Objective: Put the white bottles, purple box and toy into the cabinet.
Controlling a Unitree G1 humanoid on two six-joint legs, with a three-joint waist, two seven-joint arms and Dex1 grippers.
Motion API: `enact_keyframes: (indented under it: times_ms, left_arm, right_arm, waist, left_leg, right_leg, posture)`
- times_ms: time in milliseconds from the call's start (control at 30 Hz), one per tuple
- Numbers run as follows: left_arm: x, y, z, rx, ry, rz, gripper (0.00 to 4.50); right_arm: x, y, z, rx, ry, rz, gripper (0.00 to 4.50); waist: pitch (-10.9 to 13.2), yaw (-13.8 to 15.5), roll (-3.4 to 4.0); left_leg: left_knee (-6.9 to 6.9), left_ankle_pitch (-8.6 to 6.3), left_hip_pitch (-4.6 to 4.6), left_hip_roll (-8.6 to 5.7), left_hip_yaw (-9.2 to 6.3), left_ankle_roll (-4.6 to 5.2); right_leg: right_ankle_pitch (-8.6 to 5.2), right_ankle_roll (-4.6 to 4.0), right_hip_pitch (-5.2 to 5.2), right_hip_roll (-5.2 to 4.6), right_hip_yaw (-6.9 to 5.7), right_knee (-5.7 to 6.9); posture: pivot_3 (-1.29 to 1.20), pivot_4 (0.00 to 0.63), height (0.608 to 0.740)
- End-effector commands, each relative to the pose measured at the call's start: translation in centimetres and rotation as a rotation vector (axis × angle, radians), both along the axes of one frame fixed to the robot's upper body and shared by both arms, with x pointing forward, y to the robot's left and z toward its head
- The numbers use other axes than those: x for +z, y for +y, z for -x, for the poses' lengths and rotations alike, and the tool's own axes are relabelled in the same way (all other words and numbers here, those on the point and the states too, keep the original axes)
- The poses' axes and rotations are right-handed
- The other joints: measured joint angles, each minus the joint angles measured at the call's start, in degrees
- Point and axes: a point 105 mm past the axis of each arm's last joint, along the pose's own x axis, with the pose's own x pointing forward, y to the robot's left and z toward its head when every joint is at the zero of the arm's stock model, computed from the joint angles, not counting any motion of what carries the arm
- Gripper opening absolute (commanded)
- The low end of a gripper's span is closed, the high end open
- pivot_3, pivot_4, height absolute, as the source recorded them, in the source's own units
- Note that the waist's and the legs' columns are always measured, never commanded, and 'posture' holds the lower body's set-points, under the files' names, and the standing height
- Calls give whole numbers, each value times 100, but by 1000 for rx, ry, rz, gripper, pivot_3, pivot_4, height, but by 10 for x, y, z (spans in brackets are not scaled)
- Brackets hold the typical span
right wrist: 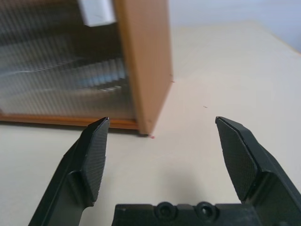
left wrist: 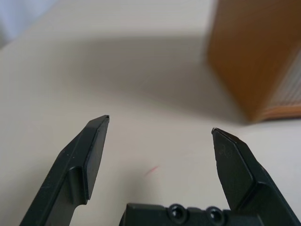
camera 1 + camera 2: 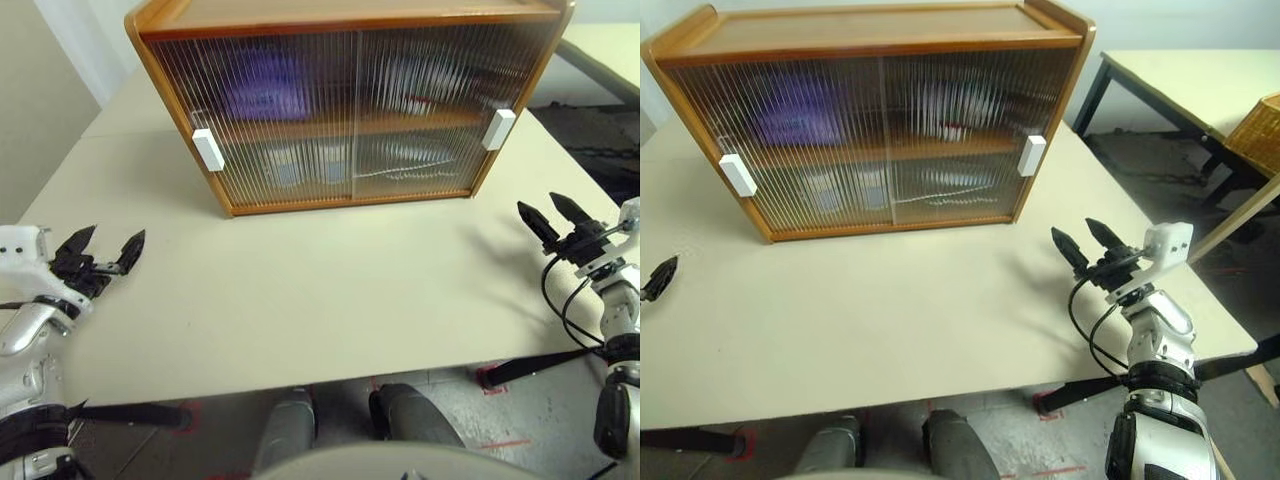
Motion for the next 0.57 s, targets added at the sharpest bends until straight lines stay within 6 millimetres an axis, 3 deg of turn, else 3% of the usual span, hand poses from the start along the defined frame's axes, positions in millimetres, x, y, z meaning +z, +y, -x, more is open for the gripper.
enact_keyframes:
  times_ms: [33,200,367,567]
  left_arm:
    - [-4,6,-3,7,13,-32,4500]
    - [-7,1,-9,-22,1,-51,4500]
    - [3,-26,-14,-114,-64,-77,4500]
    - [7,-31,-18,-105,-63,-89,4500]
  right_arm:
    - [-2,-4,-2,-14,5,16,4458]
    - [-4,-7,-3,-30,13,24,4458]
    - [-3,-17,0,-108,-5,36,4458]
    - [-5,-22,5,-129,-8,50,4458]
  waist:
    - [-1,14,-1]
    - [-14,74,-7]
    - [-16,83,-8]
    - [-15,82,-9]
  left_leg:
    - [2,0,0,0,0,0]
    - [14,9,12,-4,-7,14]
    - [14,11,50,-9,-7,18]
    - [2,11,91,-8,-7,18]
  right_leg:
    - [3,1,1,0,0,0]
    - [18,2,21,0,-4,0]
    - [20,1,64,-2,-3,-1]
    - [14,0,96,4,-2,0]
  posture:
    - [8,31,740]
    - [22,31,740]
    - [18,28,740]
    - [21,45,740]
